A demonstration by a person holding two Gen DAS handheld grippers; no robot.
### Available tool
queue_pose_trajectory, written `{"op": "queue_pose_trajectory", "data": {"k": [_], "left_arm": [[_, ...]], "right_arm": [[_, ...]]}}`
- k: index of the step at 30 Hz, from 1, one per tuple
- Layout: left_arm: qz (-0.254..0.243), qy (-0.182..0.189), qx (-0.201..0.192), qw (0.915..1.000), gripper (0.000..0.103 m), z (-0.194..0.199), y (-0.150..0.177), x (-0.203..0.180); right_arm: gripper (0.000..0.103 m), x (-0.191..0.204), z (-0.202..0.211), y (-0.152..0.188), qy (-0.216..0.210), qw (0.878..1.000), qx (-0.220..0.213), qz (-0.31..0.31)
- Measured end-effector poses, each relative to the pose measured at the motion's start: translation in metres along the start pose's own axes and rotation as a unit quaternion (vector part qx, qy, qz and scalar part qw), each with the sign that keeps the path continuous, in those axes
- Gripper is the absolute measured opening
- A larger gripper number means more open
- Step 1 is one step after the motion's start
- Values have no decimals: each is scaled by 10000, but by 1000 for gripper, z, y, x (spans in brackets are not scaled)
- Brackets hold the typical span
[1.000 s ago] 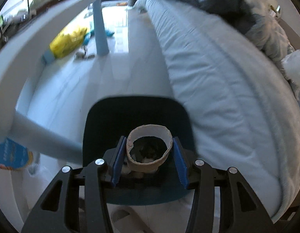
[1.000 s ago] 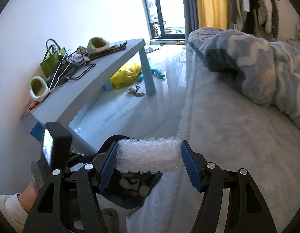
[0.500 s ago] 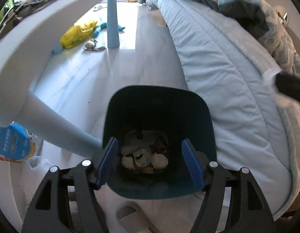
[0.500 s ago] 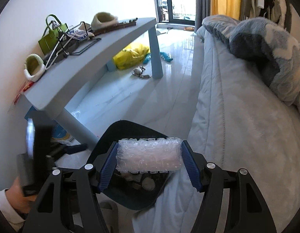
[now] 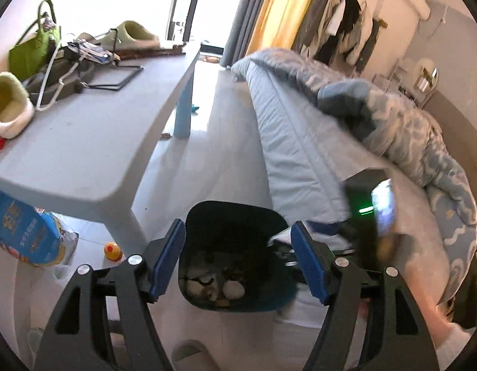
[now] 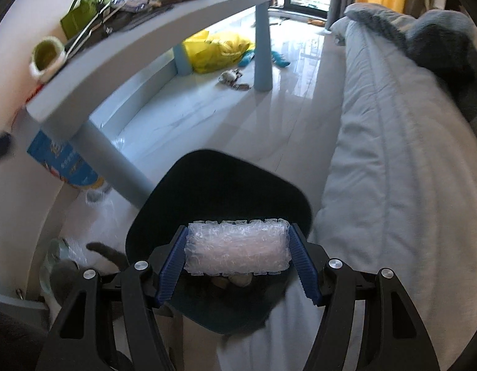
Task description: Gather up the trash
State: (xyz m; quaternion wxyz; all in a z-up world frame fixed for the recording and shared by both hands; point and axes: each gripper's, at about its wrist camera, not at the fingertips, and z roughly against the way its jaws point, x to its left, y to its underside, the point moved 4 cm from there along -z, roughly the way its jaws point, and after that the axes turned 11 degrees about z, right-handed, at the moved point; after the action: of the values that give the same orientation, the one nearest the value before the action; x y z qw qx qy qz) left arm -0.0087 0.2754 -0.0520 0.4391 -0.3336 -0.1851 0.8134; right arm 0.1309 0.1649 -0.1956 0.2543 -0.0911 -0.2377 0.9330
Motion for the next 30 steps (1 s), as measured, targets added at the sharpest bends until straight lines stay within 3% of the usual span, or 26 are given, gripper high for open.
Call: {"op": "queue_pose_trajectory", "data": {"k": [4, 8, 12, 13, 18, 23, 27, 30], "left_arm": [[-91, 303, -102, 9994, 73, 14, -5, -20], [-288, 307, -248, 9988, 72, 21, -10, -32], [-102, 580, -182, 9981, 74, 23, -10, -42], [-140, 577, -234, 9980, 76, 26, -9, -45], [-255, 655, -355, 9969, 80, 42, -8, -60], [-420, 576, -622, 9955, 89, 65, -4, -70], [-375, 624, -913, 9932, 95, 85, 10, -74], [-620, 484, -1147, 9903, 98, 98, 25, -83]], "right_arm": [[66, 9, -21, 2, -69, 9998, 185, -27], [67, 19, -37, 6, -61, 9991, 386, 164], [86, 24, -40, 12, 5, 9988, 400, 284], [86, 23, -37, 12, 17, 9989, 361, 300], [93, 14, 2, 6, 242, 9994, -111, 213], [97, 8, 59, 1, 142, 9966, -810, -8], [100, 0, 112, 11, 445, 9913, -1228, -141], [100, -10, 163, 33, 726, 9856, -1493, -336]]}}
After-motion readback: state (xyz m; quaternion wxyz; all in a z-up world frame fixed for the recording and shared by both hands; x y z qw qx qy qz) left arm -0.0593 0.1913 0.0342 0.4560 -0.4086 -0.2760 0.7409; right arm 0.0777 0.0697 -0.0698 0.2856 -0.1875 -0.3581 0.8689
